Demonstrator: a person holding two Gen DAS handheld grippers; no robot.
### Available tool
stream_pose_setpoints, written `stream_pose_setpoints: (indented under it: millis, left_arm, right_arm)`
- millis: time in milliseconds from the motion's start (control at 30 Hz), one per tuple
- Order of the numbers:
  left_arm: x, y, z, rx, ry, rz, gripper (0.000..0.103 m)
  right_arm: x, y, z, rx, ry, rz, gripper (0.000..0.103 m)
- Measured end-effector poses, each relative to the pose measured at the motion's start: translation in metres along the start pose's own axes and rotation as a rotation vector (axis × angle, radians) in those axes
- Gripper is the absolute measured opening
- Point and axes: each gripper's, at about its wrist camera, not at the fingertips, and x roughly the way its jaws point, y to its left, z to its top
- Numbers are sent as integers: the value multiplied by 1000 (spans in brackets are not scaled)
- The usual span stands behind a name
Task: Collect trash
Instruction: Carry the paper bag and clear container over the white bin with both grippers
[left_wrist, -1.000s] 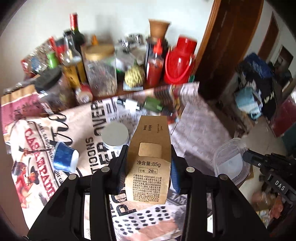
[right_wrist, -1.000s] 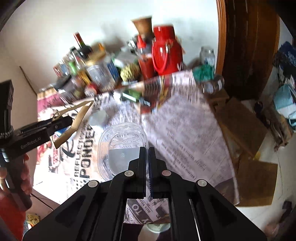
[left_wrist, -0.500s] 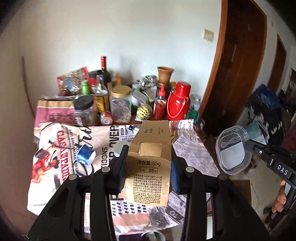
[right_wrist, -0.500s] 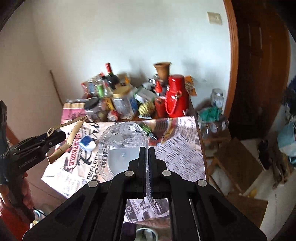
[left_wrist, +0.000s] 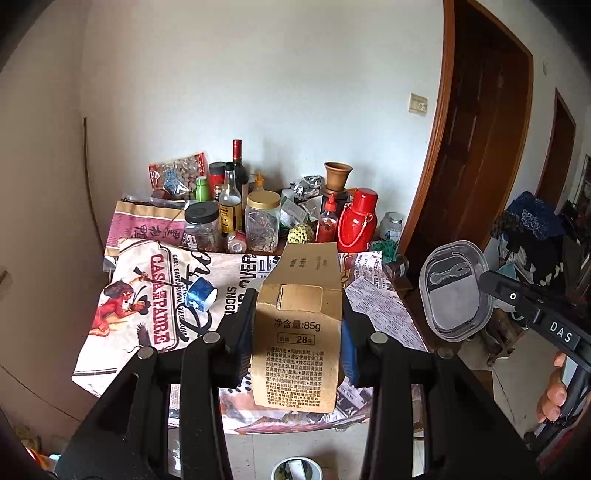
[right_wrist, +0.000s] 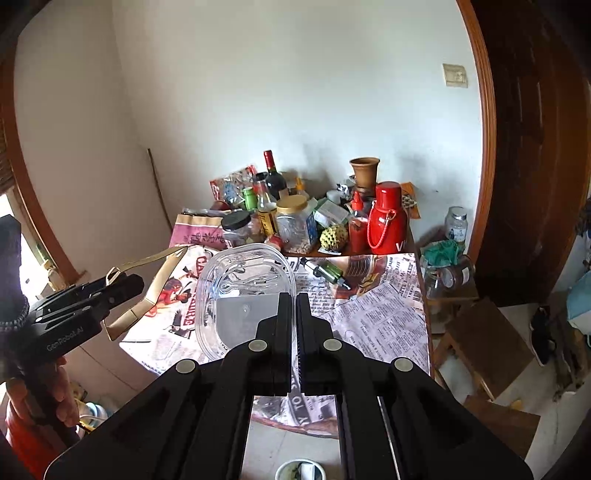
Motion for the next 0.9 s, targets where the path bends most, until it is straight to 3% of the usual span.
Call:
stream_pose_setpoints:
  millis: [233,600,900]
  left_arm:
    - [-42,14,-21,49,-18,-68,39]
    - [-114,52,-95,94,26,-159,39]
    - [-141,64,-146,101,119,-184,39]
  right_arm:
    - [-26,42,-30,35,-12,-45,2]
    - [-73,107,-107,107,10,-129,2]
    - [-97,125,-157,152,89,-174,2]
